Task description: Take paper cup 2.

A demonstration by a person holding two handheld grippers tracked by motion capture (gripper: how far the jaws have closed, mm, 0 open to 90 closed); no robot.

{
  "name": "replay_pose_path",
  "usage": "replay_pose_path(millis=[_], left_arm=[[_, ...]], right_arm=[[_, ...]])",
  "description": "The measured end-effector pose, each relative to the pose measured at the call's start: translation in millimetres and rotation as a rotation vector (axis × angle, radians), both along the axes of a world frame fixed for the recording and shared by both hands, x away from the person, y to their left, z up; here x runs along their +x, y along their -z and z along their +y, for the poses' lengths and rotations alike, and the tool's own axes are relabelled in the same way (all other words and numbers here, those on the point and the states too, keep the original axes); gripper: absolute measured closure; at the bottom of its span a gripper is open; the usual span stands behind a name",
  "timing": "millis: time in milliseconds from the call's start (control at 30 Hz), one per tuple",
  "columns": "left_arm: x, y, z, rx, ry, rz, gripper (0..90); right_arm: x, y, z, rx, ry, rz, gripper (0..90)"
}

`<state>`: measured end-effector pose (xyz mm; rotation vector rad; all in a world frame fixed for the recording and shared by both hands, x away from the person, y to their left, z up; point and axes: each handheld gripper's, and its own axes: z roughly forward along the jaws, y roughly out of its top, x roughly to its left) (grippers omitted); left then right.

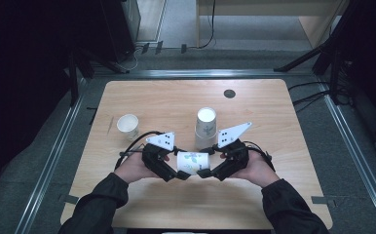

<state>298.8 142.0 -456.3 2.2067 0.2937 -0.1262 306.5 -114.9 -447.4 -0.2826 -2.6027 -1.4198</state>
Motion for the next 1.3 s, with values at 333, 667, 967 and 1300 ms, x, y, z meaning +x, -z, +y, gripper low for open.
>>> replay_pose_path(millis=[333,667,967,1300], left_arm=[[3.1,-12.9,9.2,0.028,-0.014,0.021,24.0],[9.1,-30.8,10.7,0.123,0.003,-0.006,23.9],[16.2,-39.8,2.4,0.230,0.048,-0.023,24.0],[25.6,-42.6,-14.2,0.360,0.076,-0.002,24.0]], right_arm=[[1.6,5.2,-4.0,-0.055,0.027,-0.020,23.1],[2.5,6.7,-5.2,-0.060,0.026,-0.016,25.3],[3.7,6.5,-3.1,-0.056,0.038,-0.038,25.3],[4.8,8.0,-2.2,-0.066,0.049,-0.037,25.0]])
